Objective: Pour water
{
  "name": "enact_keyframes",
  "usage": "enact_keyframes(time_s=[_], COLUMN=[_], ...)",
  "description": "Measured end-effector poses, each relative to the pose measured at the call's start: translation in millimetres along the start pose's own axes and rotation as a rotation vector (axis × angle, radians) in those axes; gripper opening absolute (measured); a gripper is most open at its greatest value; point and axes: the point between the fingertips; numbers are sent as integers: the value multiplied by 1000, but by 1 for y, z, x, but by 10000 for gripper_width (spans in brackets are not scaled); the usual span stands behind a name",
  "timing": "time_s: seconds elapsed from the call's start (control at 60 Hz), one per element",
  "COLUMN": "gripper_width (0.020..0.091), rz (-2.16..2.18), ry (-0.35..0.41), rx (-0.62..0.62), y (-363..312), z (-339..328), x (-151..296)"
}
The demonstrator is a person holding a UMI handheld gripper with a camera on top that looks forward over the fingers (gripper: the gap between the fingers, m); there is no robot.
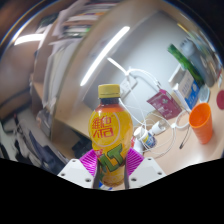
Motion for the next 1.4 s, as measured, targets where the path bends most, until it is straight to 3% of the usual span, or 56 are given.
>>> enact_keyframes(time_s=[0.267, 0.433, 0.883, 1.083, 1.233, 1.4], gripper_width=[341, 341, 343, 342, 343, 343], rz=[778, 1095, 1413, 847, 44, -693], ry=[33, 47, 53, 14, 134, 235], rx=[96, 191, 313, 335, 252, -74], y=[59, 57, 44, 19, 21, 95], z=[-4, -7, -15, -27, -72, -121], x=[33, 53, 75, 87, 165, 247])
Point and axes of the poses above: the point between the fingertips, and its own axes, seen from behind it with the camera up: y to the right, x up, z forward, the way the camera looks, and after that the axes turned 12 degrees about -z, right-handed
